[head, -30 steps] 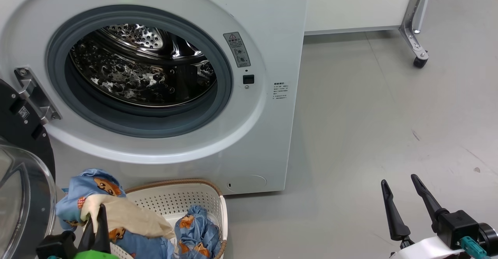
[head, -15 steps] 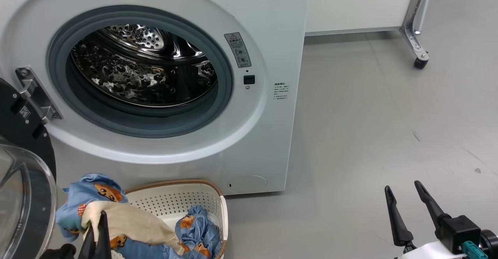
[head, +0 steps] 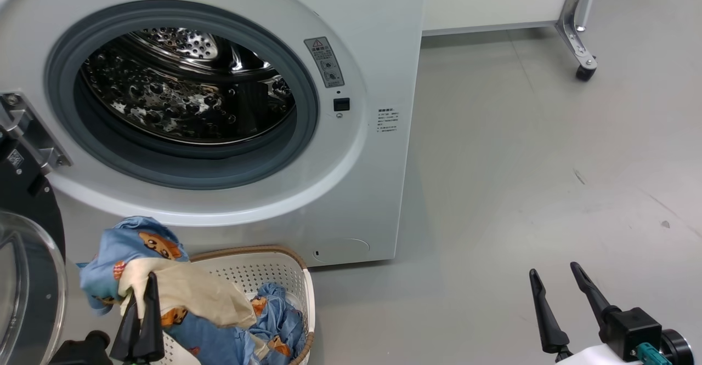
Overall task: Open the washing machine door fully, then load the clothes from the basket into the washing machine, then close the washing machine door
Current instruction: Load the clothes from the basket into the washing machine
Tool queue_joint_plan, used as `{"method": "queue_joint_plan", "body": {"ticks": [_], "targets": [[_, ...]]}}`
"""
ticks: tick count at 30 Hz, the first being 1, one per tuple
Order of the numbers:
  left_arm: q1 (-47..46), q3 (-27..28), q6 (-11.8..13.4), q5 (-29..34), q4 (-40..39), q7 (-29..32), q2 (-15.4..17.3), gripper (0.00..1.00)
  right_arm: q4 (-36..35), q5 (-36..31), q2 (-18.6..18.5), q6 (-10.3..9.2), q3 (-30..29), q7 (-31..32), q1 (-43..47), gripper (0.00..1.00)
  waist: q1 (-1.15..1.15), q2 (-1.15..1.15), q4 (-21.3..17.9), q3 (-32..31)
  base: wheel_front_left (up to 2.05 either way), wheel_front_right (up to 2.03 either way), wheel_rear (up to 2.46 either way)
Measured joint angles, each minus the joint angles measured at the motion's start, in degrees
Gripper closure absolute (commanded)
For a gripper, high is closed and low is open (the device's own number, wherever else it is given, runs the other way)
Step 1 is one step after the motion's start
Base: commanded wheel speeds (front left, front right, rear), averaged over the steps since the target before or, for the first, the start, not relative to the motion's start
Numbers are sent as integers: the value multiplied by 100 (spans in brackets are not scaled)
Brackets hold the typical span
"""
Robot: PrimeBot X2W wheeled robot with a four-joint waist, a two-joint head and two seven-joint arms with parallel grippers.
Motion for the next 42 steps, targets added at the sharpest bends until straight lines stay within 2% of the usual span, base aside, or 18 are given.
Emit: {"method": "queue_joint_plan", "body": {"ticks": [7, 18, 30, 36, 42], "targets": [[-66, -209, 0, 94, -272, 0, -2, 100, 10, 0, 98, 0, 182, 0, -47, 0, 0, 0, -175, 164, 0, 0, 0], [-819, 55, 167, 171, -320, 216, 127, 100, 4, 1, 187, -1, 320, 0, -400, 0, 0, 0, -633, 576, 0, 0, 0], [-1903, 870, 454, 180, -73, 633, 778, 100, -7, 49, 265, -1, 375, 0, -693, 0, 1, 0, -1330, 1163, 0, 0, 0], [-2651, 1215, 566, 172, 407, 938, 1301, 100, -22, 105, 305, 0, 489, 0, -769, 0, 1, 0, -1754, 1673, 0, 0, 0], [-3284, 1251, 590, 191, 797, 1129, 1588, 100, -46, 108, 312, 0, 612, 0, -783, 0, 1, 0, -1950, 2133, 0, 0, 0]]}}
